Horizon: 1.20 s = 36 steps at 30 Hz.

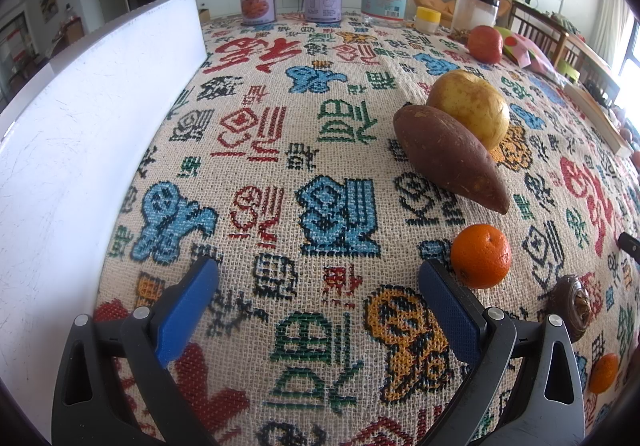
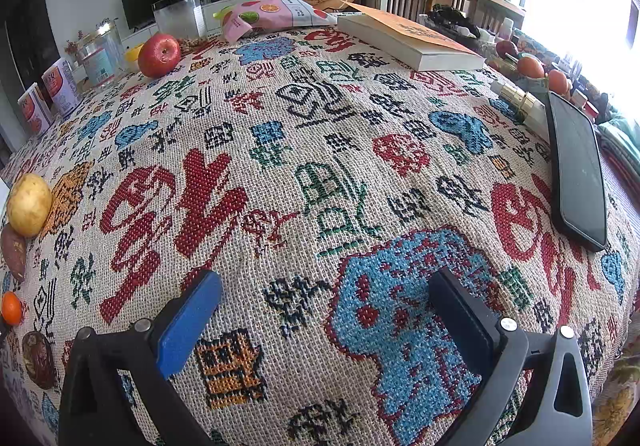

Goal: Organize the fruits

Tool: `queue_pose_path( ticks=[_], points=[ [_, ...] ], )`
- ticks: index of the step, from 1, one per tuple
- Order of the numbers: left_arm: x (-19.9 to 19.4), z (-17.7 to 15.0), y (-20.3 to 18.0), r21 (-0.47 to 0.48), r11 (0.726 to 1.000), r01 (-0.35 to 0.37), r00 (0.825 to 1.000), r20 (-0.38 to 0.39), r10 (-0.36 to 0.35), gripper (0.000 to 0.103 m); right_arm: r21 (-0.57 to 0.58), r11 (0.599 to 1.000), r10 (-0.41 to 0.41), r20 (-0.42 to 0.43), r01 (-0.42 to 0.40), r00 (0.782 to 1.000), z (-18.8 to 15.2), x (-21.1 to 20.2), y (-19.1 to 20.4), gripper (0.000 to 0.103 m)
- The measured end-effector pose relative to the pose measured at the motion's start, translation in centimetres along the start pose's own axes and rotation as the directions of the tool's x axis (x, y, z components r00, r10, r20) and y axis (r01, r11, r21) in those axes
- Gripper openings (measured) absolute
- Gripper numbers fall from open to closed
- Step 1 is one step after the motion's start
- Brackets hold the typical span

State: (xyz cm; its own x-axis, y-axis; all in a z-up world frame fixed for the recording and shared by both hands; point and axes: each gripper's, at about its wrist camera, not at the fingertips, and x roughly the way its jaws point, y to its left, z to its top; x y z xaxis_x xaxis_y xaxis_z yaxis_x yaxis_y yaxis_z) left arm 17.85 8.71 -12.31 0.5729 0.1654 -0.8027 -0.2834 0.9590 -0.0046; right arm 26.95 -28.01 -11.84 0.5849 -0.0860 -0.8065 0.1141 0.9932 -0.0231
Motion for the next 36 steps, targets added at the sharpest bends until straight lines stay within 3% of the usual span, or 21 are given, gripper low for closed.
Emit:
queue_pose_path(
  ticks=[36],
  points=[
    [0.04,0.02,0.15,-0.008,1.000,0.018,1.000,0.002,-0.018,0.101,0.000,1.000,0.000,0.000,0.000,1.000,-0.01,-0.01,0.01,0.103]
  ],
)
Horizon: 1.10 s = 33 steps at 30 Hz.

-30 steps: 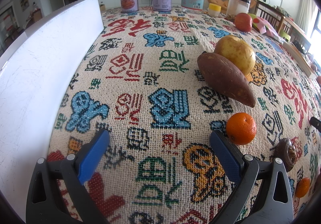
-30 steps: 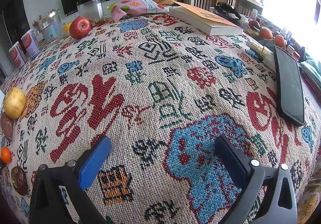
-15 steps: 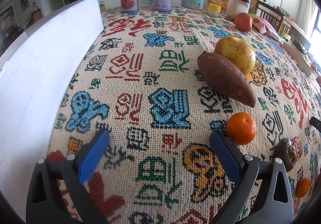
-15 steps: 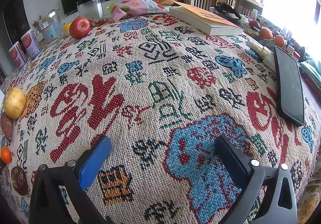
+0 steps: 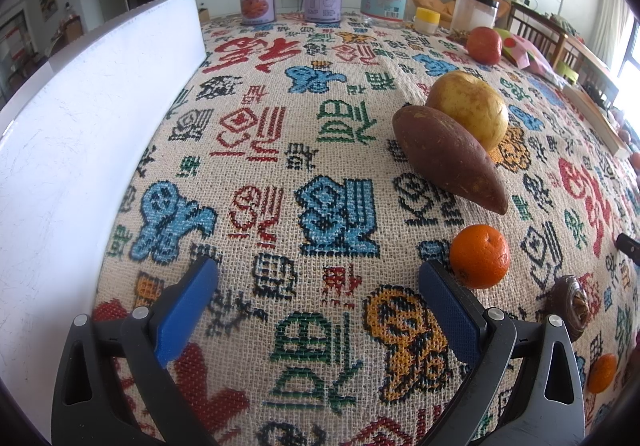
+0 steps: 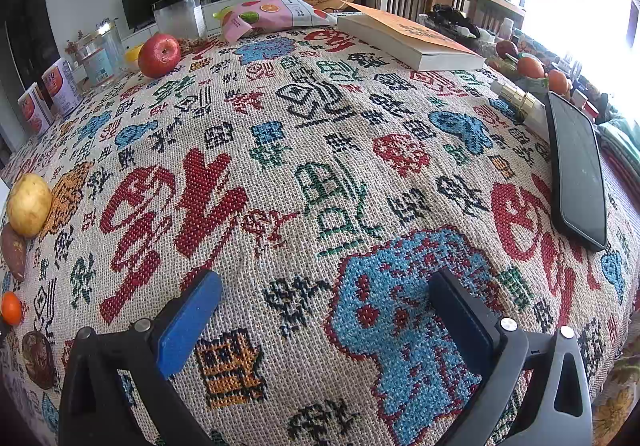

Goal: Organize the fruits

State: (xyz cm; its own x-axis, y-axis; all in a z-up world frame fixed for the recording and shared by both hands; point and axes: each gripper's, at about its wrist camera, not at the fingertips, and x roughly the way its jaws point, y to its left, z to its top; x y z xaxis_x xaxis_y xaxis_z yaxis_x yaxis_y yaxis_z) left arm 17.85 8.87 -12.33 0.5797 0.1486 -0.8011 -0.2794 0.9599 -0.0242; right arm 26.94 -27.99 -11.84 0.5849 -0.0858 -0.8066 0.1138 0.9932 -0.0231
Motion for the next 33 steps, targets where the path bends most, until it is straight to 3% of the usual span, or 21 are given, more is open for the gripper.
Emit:
queue_pose_path(
  ticks=[7,12,15,18,20,24,25,26,33],
  points=[
    [-0.3,0.0,0.6,-0.027,0.997,0.072,0.997,0.017,-0.072,0.102,0.000,1.000,0.000,0.000,0.000,1.000,0.0,0.0,0.0,0.103],
    [-2.1,-0.4,0.1,-0.002,0.970,0.243,0.970,0.023,-0.242,0.100,0.000,1.000,0.000,0.000,0.000,1.000,0.0,0.0,0.0,0.103],
    [-2.9,-0.6,-2.2,0.098,0.959,0.266,0.962,0.034,-0.270,0.100,0.000,1.000,0.000,0.000,0.000,1.000,0.0,0.0,0.0,0.103],
    [-2.5,-0.3,-4.6,0.193,0.950,0.247,0.966,0.026,-0.257,0.097,0.000,1.000,0.000,0.000,0.000,1.000,0.0,0.0,0.0,0.103],
    [-1.9,-0.1,-5.7,0.227,0.945,0.236,0.969,0.012,-0.245,0.077,0.000,1.000,0.000,0.000,0.000,1.000,0.0,0.0,0.0,0.103],
    [-1.1,-0.5,-6.9,0.273,0.941,0.199,0.978,0.004,-0.208,0.059,-0.001,1.000,0.000,0.000,0.000,1.000,0.0,0.0,0.0,0.103],
    [-1.3,-0.6,-6.9,0.279,0.939,0.199,0.978,0.011,-0.210,0.037,-0.001,1.000,0.000,0.000,0.000,1.000,0.0,0.0,0.0,0.103],
    [-1.5,-0.6,-6.7,0.277,0.941,0.196,0.978,0.019,-0.209,0.030,-0.001,1.000,0.000,0.000,0.000,1.000,0.0,0.0,0.0,0.103],
    [-2.9,-0.2,-1.2,0.085,0.982,0.168,0.984,0.044,-0.172,0.030,0.001,1.000,0.003,0.001,-0.003,1.000,0.0,0.0,0.0,0.103]
  ],
)
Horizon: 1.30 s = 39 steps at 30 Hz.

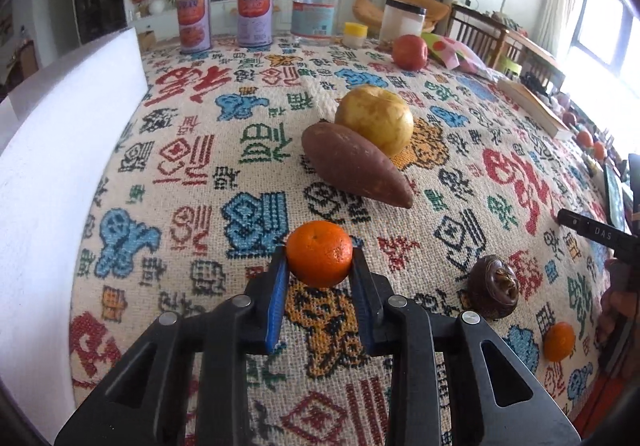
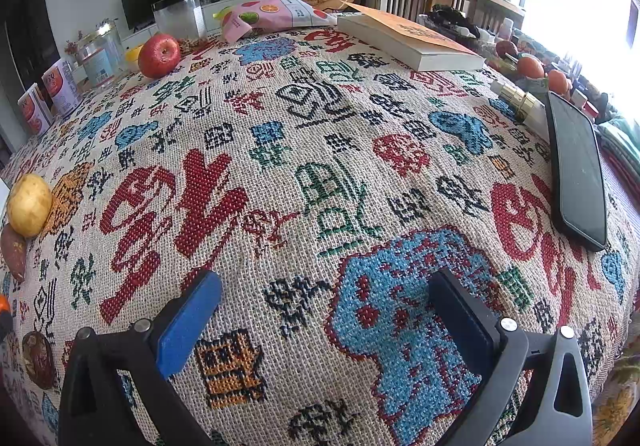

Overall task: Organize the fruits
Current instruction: 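Reach the left tool to the tangerine and grasp it, then grasp the sweet potato with the right tool while the left tool holds the tangerine, then carry the tangerine and sweet potato over the white box and open both tools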

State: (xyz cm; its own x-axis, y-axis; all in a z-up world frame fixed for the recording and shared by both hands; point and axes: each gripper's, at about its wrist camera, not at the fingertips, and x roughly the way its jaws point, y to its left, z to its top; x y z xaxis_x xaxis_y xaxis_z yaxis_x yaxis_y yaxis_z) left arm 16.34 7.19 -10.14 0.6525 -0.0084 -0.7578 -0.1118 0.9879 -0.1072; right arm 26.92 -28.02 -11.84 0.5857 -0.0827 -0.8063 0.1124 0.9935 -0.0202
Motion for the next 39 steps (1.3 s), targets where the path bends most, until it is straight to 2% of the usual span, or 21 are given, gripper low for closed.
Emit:
queue_pose_path(
  ticks=[3,5,6,8,9,10,12,13,14,17,19,20,23,24,25,28,30,33,34,37,39],
  points=[
    [-1.4,-0.1,2.3,-0.053,0.998,-0.031,1.000,0.002,0.031,0.030,-0.008,0.999,0.042,-0.001,-0.042,0.999,0.1,-0.7,0.5,0.099],
    [-2.3,-0.4,3.2,-0.068,0.997,-0.038,0.999,0.009,0.039,0.030,-0.063,0.980,0.189,-0.008,-0.190,0.982,0.1,-2.6,3.2,0.093],
    [-2.8,-0.6,3.4,-0.074,0.997,-0.037,0.999,0.010,0.038,0.030,-0.099,0.944,0.312,-0.042,-0.314,0.949,0.2,-3.7,5.6,0.091],
    [-3.7,-0.9,3.6,-0.083,0.996,-0.020,1.000,0.013,0.021,0.030,-0.181,0.826,0.512,-0.157,-0.535,0.844,0.4,-5.7,11.6,0.085],
    [-4.2,-1.0,3.6,-0.088,0.996,-0.007,1.000,0.018,0.008,0.030,-0.230,0.778,0.550,-0.201,-0.585,0.811,0.5,-6.5,14.6,0.081],
    [-4.8,-1.2,3.6,-0.091,0.996,0.003,1.000,0.023,-0.001,0.030,-0.285,0.750,0.549,-0.236,-0.597,0.802,0.7,-7.0,17.8,0.080],
    [-6.1,-1.4,3.4,-0.096,0.995,0.025,0.999,0.032,-0.022,0.030,-0.367,0.742,0.473,-0.308,-0.562,0.826,0.9,-6.1,23.2,0.076],
    [-6.8,-1.5,3.4,-0.096,0.995,0.034,0.999,0.036,-0.030,0.030,-0.386,0.749,0.430,-0.335,-0.539,0.838,1.0,-5.2,25.4,0.071],
    [-7.4,-1.7,3.3,-0.093,0.995,0.040,0.999,0.039,-0.036,0.030,-0.391,0.750,0.408,-0.360,-0.533,0.839,1.0,-4.2,27.0,0.061],
    [-8.6,-2.3,3.5,-0.080,0.996,0.051,0.998,0.038,-0.048,0.030,-0.404,0.770,0.354,-0.374,-0.494,0.857,1.0,-2.2,30.0,0.057],
    [-9.0,-2.7,3.8,-0.080,0.995,0.056,0.998,0.027,-0.054,0.030,-0.388,0.790,0.336,-0.372,-0.474,0.865,1.1,-1.5,30.5,0.045],
    [-9.2,-2.9,4.0,-0.085,0.994,0.061,0.998,0.024,-0.059,0.030,-0.362,0.795,0.353,-0.378,-0.487,0.856,1.0,-1.6,30.1,0.037],
    [-9.9,-3.3,4.4,-0.087,0.994,0.063,0.998,0.034,-0.061,0.030,-0.256,0.759,0.435,-0.484,-0.599,0.759,-0.2,-2.4,28.6,0.037],
    [-10.1,-3.3,4.4,-0.085,0.994,0.062,0.998,0.036,-0.060,0.030,-0.252,0.748,0.439,-0.507,-0.614,0.742,-0.9,-3.1,28.2,0.037],
    [-10.2,-3.3,4.3,-0.086,0.994,0.066,0.997,0.037,-0.063,0.030,-0.264,0.748,0.424,-0.517,-0.609,0.744,-1.5,-3.6,27.9,0.037],
    [-10.1,-3.1,3.9,-0.093,0.992,0.089,0.996,0.036,-0.086,0.030,-0.355,0.763,0.339,-0.491,-0.540,0.803,-2.7,-4.1,28.7,0.041],
    [-10.4,-3.0,3.6,-0.091,0.991,0.097,0.995,0.033,-0.095,0.030,-0.401,0.758,0.323,-0.455,-0.515,0.830,-2.8,-4.2,29.7,0.043],
    [-11.8,-3.1,3.9,-0.085,0.992,0.091,0.995,0.049,-0.088,0.030,-0.447,0.752,0.290,-0.435,-0.484,0.852,-2.9,-4.4,30.4,0.041],
    [-12.4,-3.0,4.2,-0.093,0.991,0.091,0.995,0.049,-0.087,0.030,-0.436,0.751,0.302,-0.441,-0.495,0.845,-2.9,-4.5,30.0,0.041],
    [-14.6,-2.4,5.7,-0.150,0.980,0.132,0.991,0.050,-0.126,0.030,-0.327,0.761,0.401,-0.442,-0.560,0.803,-2.2,-6.1,28.0,0.040],
    [-16.7,-1.8,6.7,-0.171,0.973,0.154,0.987,0.077,-0.143,0.030,-0.296,0.738,0.476,-0.409,-0.607,0.779,-1.3,-9.0,27.5,0.040]
  ],
)
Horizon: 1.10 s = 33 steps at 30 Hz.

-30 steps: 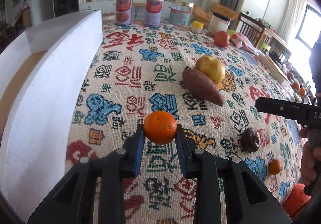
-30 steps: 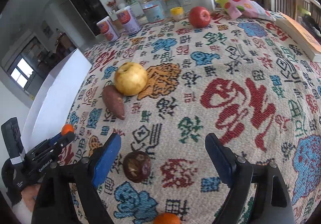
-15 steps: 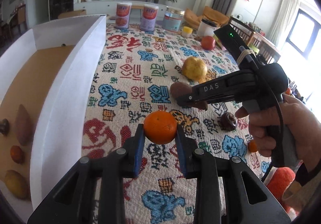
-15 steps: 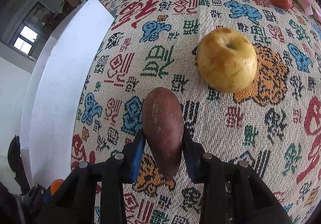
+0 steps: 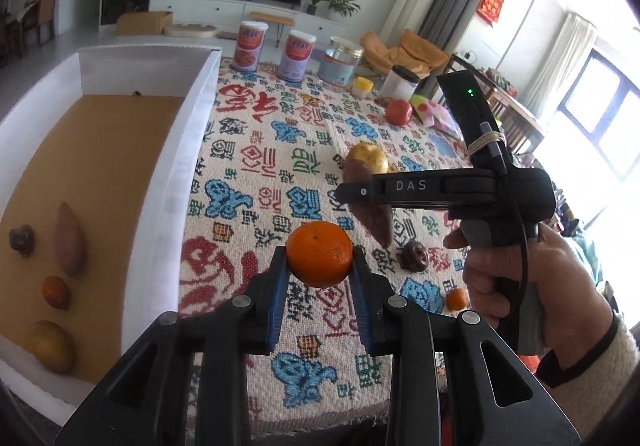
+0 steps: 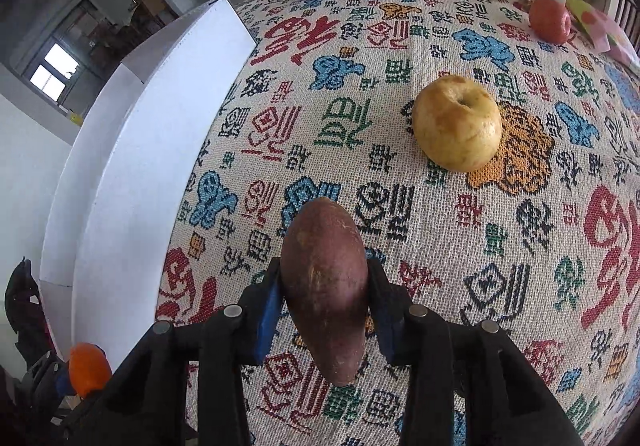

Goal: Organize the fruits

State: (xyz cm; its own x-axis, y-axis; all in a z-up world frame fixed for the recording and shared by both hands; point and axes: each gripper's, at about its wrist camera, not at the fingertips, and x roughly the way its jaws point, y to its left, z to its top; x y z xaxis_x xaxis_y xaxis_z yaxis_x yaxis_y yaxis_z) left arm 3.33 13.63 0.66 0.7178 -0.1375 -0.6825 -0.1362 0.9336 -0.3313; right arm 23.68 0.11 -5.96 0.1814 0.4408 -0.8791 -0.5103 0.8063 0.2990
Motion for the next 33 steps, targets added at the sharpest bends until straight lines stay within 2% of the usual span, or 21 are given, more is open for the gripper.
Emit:
queue_pose_path(
  ticks=[3,6,9,11,14,18,19,21,22,23,25,28,30,33],
  points=[
    [-3.4,1.6,1.4,-0.016,1.000,-0.021,0.998,0.060,0.022,0.030,-0.039,0.988,0.154,0.079,-0.151,0.985,0.7,-4.5,3.9,0.040],
    [-6.1,2.5,4.6,-0.071,0.993,-0.090,0.989,0.110,0.097,0.030,-0.107,0.949,0.307,0.109,-0.296,0.945,2.1,-5.7,9.8,0.040],
    [-7.2,2.5,8.9,-0.142,0.962,-0.234,0.960,0.125,0.252,0.030,-0.148,0.897,0.431,0.087,-0.416,0.898,2.3,-4.5,15.7,0.041],
    [-7.2,2.0,11.9,-0.194,0.931,-0.309,0.937,0.104,0.332,0.030,-0.168,0.874,0.469,0.042,-0.457,0.882,1.7,-2.4,18.9,0.041],
    [-6.5,0.9,15.3,-0.224,0.875,-0.428,0.890,0.060,0.451,0.030,-0.193,0.874,0.451,-0.019,-0.446,0.892,0.4,1.3,22.2,0.041],
    [-5.3,-0.4,17.3,-0.235,0.837,-0.493,0.860,0.011,0.510,0.031,-0.239,0.881,0.401,-0.078,-0.407,0.913,-1.3,4.6,24.4,0.041],
    [-5.0,-0.6,17.4,-0.230,0.830,-0.508,0.853,0.003,0.522,0.034,-0.252,0.883,0.389,-0.081,-0.397,0.918,-1.6,4.9,24.7,0.043],
    [-4.6,-0.7,17.4,-0.228,0.820,-0.525,0.842,-0.001,0.540,0.055,-0.254,0.886,0.385,-0.060,-0.387,0.921,-1.8,4.9,24.5,0.046],
    [-4.5,-0.7,17.2,-0.231,0.817,-0.528,0.839,0.006,0.544,0.076,-0.248,0.884,0.399,-0.044,-0.397,0.916,-1.7,4.5,24.0,0.047],
    [-4.5,-0.4,16.7,-0.234,0.816,-0.528,0.836,0.023,0.548,0.085,-0.241,0.886,0.404,-0.019,-0.396,0.915,-1.5,4.0,23.4,0.049],
    [-4.6,0.0,15.3,-0.221,0.826,-0.518,0.838,0.059,0.542,0.087,-0.233,0.898,0.393,0.043,-0.373,0.918,-1.2,2.5,21.7,0.053],
    [-4.2,0.8,12.4,-0.164,0.854,-0.493,0.852,0.105,0.512,0.088,-0.224,0.926,0.342,0.155,-0.305,0.927,-0.8,-0.8,18.0,0.069],
    [-3.8,1.2,9.9,-0.121,0.884,-0.452,0.875,0.131,0.465,0.089,-0.206,0.958,0.248,0.235,-0.201,0.940,-0.6,-2.9,14.8,0.092],
    [-2.4,1.4,5.4,-0.045,0.929,-0.368,0.917,0.148,0.370,0.093,-0.142,0.989,0.078,0.334,-0.032,0.939,-0.8,-5.6,8.4,0.098]
  ],
)
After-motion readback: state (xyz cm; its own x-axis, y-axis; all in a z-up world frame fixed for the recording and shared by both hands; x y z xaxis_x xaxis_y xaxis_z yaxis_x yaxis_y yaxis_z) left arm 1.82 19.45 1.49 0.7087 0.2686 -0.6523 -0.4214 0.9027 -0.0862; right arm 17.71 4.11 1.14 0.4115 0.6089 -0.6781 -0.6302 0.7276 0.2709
